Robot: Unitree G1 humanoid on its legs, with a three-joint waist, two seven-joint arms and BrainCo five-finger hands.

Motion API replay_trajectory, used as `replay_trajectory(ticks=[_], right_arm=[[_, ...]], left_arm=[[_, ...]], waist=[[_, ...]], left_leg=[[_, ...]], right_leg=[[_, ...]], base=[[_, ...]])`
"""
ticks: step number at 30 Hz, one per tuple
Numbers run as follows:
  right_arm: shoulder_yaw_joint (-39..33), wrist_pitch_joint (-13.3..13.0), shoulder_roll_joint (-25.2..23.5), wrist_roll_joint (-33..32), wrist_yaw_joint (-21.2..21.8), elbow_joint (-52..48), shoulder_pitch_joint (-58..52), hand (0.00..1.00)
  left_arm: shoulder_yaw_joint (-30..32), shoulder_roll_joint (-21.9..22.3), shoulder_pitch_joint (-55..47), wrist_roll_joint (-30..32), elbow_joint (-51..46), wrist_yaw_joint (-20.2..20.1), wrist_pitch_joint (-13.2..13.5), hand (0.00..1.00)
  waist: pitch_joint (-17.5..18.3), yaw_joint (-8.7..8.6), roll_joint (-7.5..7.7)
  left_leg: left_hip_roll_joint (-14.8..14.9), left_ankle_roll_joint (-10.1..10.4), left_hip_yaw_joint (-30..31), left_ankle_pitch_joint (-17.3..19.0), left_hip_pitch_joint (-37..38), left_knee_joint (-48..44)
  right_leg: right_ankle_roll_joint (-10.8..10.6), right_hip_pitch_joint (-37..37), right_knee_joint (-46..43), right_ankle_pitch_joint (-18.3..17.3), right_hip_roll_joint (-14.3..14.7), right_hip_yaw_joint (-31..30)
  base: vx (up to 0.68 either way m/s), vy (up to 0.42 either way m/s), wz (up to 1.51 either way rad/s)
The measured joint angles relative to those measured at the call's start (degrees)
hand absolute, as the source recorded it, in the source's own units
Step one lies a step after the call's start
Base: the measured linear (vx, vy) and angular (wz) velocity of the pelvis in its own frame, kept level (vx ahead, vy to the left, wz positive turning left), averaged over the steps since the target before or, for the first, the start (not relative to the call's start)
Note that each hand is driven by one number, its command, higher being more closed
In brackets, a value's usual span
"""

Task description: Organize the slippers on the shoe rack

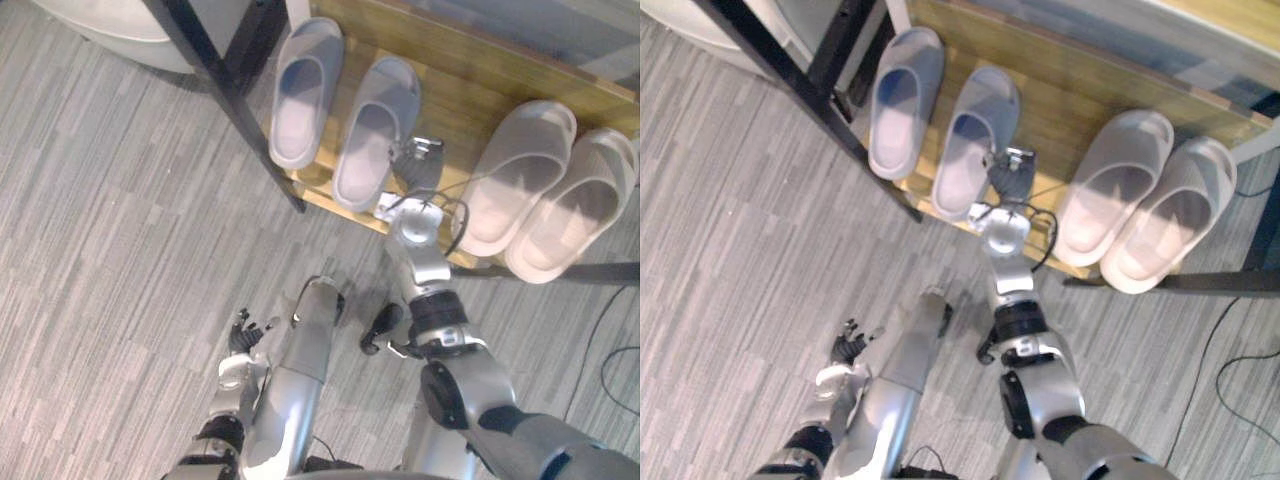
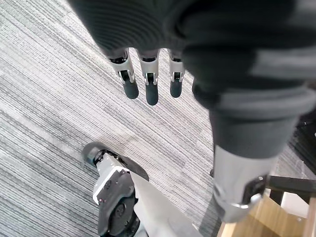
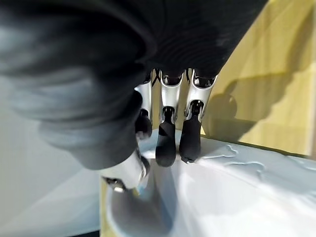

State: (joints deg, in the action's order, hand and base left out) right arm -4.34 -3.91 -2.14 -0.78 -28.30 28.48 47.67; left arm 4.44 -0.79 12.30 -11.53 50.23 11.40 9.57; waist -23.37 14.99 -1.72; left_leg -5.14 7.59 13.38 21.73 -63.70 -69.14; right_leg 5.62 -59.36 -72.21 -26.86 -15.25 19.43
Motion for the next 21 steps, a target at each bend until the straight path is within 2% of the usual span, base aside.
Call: replay_trajectory(ticks=[2, 10, 19, 21], right_arm=[[-0.1, 0.0, 0.0, -1.7, -0.5, 0.0, 0.6, 0.00], [-0.1, -0.1, 0.0, -1.7, -1.1, -0.1, 0.2, 0.00], [0.1, -0.1, -0.1, -1.2, -1.1, -4.4, -6.8, 0.00], [0.1, -0.1, -0.1, 0.7, -1.5, -5.6, -7.8, 0.00]], left_arm=[[0.0, 0.1, 0.0, 0.0, 0.0, 0.4, 0.0, 0.00], [0.1, 0.0, 0.0, -1.1, 0.1, 0.9, -0.2, 0.00], [0.9, 0.1, -0.2, -1.2, 0.4, 0.8, -0.4, 0.00], [1.3, 0.0, -0.2, -1.3, 0.8, 0.8, -0.4, 0.00]], waist=[[0.0, 0.01, 0.00], [0.0, -0.08, 0.00], [-0.1, -0.83, 0.07], [-0.1, -1.22, 0.07]], left_leg=[[-0.3, 0.0, 0.1, 0.0, 0.0, 0.0], [0.0, 0.1, 0.0, 0.0, 0.3, 0.1], [1.3, 0.0, -1.0, 0.0, 1.9, 1.4], [1.4, 0.0, -1.2, 0.0, 2.2, 1.5]], right_leg=[[-0.1, 0.1, -0.4, -0.4, -0.5, 0.2], [-0.2, 0.5, -0.4, -0.7, -0.6, 0.4], [-0.9, 1.8, 1.5, -0.3, 0.4, -0.1], [-0.9, 2.0, 1.6, -0.3, 0.4, -0.2]], base=[[-0.02, 0.027, 0.11], [-0.01, 0.025, 0.02], [-0.01, 0.041, -0.07], [0.00, 0.019, -0.01]])
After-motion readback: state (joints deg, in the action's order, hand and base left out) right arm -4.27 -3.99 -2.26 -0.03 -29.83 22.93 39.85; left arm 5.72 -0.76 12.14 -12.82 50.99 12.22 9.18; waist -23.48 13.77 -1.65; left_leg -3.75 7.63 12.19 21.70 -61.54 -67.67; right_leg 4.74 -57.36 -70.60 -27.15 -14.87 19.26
